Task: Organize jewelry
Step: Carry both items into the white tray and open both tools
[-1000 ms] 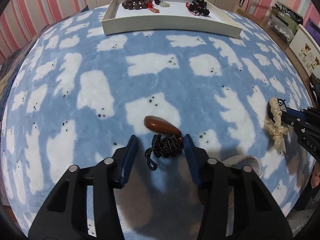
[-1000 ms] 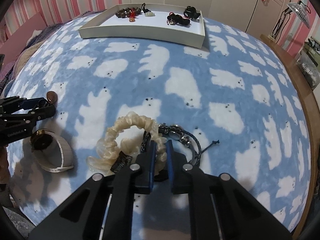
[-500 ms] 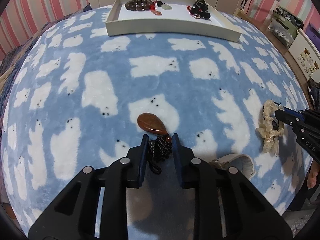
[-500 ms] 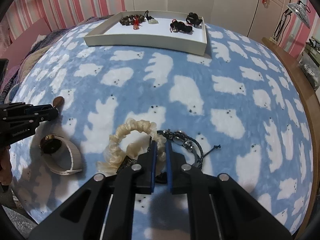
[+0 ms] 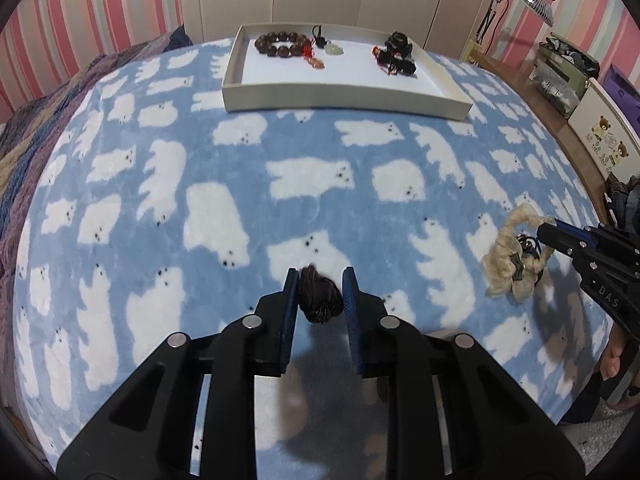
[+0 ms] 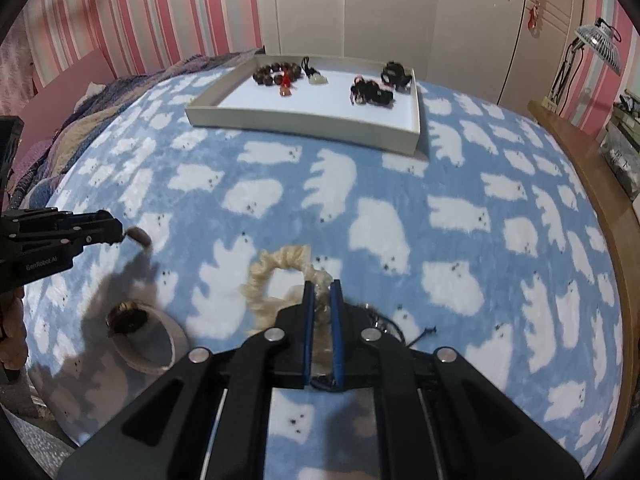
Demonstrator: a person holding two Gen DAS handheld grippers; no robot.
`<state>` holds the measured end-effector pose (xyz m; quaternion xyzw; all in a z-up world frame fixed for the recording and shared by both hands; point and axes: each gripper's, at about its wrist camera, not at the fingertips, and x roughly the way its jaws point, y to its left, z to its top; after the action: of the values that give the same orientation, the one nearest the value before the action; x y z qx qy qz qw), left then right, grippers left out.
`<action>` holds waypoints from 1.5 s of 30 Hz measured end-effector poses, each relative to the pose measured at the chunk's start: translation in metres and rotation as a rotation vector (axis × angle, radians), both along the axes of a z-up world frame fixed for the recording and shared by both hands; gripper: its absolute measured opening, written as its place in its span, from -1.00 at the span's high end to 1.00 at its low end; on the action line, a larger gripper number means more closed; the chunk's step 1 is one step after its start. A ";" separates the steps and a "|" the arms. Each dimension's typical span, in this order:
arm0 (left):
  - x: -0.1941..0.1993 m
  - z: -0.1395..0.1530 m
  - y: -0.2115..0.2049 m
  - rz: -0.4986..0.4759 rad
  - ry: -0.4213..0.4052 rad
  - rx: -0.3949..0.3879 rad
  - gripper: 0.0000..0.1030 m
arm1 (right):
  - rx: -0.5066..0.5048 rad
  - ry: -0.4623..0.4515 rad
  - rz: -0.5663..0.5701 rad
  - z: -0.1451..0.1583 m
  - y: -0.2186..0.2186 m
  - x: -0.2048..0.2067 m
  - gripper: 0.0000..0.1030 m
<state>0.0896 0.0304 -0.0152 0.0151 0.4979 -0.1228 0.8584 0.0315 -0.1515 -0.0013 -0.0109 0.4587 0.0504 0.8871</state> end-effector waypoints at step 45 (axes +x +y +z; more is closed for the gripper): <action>0.302 -0.001 -0.035 0.188 -0.081 0.045 0.61 | 0.023 -0.011 -0.209 -0.021 0.011 0.319 0.86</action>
<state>0.3914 -0.0043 -0.0163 -0.0075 0.4647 -0.0301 0.8849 0.3501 -0.1405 -0.0223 0.0468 0.4520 -0.0371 0.8900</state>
